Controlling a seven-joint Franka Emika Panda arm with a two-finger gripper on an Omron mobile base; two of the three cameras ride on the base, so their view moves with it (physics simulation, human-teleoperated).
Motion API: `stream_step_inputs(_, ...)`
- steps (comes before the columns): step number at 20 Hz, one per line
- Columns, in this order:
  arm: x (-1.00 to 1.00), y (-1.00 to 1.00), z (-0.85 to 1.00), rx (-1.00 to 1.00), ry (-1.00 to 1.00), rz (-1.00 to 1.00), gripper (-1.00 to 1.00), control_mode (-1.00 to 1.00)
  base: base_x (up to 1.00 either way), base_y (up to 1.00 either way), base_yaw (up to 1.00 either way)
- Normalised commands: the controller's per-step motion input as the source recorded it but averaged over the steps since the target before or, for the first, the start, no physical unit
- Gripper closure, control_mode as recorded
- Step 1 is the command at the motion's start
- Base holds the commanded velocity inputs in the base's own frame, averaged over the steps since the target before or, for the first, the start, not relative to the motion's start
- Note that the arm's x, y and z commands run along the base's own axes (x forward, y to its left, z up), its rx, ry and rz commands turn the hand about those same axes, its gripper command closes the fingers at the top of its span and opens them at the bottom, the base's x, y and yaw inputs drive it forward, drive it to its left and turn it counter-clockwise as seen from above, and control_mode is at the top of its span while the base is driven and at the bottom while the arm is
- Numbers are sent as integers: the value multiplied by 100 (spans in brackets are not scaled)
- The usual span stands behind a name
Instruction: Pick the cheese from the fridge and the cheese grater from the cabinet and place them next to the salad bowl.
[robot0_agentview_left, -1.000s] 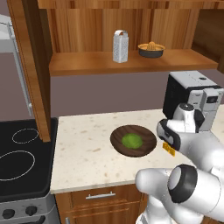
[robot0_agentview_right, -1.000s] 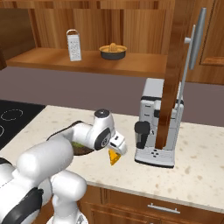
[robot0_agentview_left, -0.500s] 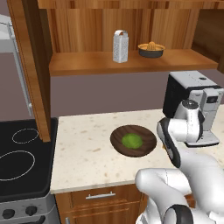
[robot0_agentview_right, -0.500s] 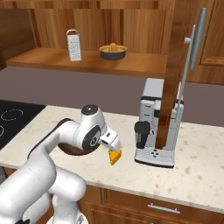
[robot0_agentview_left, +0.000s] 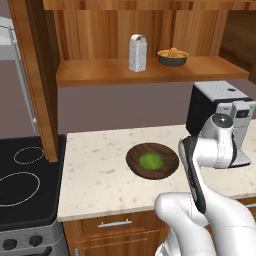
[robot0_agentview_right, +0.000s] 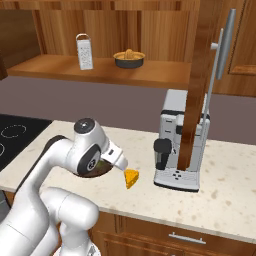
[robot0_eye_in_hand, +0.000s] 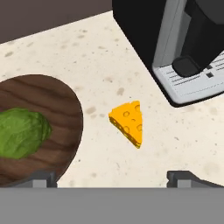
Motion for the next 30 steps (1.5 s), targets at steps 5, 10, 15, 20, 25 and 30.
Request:
stream_step_inputs(5,-8,23,44,0,-2,8,-100,-100,0,0,0)
stream_step_inputs(10,-2,24,43,0,0,14,-100,-100,0,0,0)
stream_step_inputs(15,0,30,42,0,-1,16,-100,-100,0,0,0)
stream_step_inputs(20,1,32,41,0,0,14,-100,-100,0,0,0)
stream_step_inputs(25,7,23,42,0,-10,12,-100,-100,0,0,0)
stream_step_inputs(30,17,14,37,0,-11,11,-100,-100,0,0,0)
